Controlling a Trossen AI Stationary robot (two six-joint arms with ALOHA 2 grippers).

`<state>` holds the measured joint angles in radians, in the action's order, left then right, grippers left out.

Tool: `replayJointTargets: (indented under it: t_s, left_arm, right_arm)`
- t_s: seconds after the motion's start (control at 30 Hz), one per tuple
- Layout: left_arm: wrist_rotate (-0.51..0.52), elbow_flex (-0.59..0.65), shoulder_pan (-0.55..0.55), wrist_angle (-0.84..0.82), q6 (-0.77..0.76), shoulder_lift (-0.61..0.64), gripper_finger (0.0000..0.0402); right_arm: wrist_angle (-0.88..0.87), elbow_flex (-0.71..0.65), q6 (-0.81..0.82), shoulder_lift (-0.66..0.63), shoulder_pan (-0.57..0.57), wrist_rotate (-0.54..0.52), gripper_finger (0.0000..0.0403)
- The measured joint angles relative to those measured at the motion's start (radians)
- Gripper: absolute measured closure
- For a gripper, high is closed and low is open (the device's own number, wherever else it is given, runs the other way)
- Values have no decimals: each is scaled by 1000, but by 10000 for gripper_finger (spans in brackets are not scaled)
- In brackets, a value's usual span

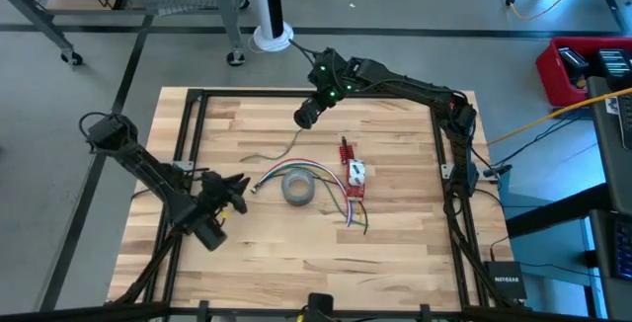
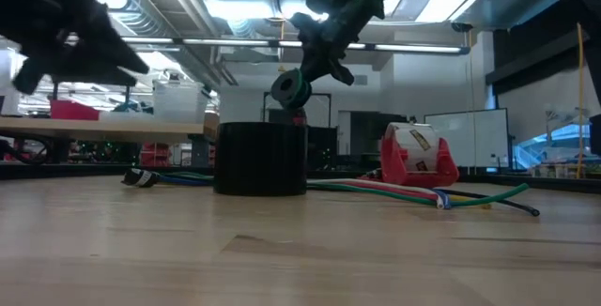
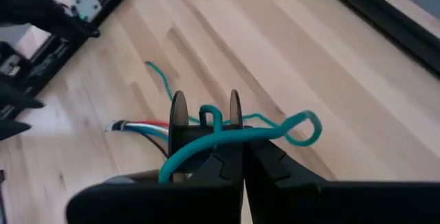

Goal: Coil cords
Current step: Uncoil the green wire from the black spool

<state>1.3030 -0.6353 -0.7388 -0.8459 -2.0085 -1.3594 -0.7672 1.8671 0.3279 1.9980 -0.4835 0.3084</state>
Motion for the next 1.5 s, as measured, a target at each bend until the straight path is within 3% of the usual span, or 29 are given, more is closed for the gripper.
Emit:
replayJointTargets:
  t_s: [0.1, 0.37, 0.5, 0.8, 1.07, 1.27, 1.5]
  left_arm:
    - [43, 0, 85, 134, 160, 0, 275]
    - [30, 0, 314, 789, 1097, 0, 275]
    - [-51, 0, 414, 984, 1372, -1, 275]
    - [-106, 0, 498, 1247, 1632, -2, 275]
    - [-111, 0, 551, 1425, 1786, -2, 275]
    - [-215, 0, 612, 1568, 1878, -2, 275]
    - [-220, 0, 644, 1587, 1886, -2, 275]
  right_arm:
    - [23, 0, 1, 0, 16, -24, 402]
    - [107, 0, -33, 0, 94, -154, 402]
    - [173, 0, -33, 0, 127, -178, 402]
    - [251, 0, -73, 0, 199, -399, 402]
    - [274, 0, -47, 0, 209, -402, 402]
    - [292, 0, -45, 0, 216, -387, 402]
    - [302, 0, -45, 0, 216, -368, 402]
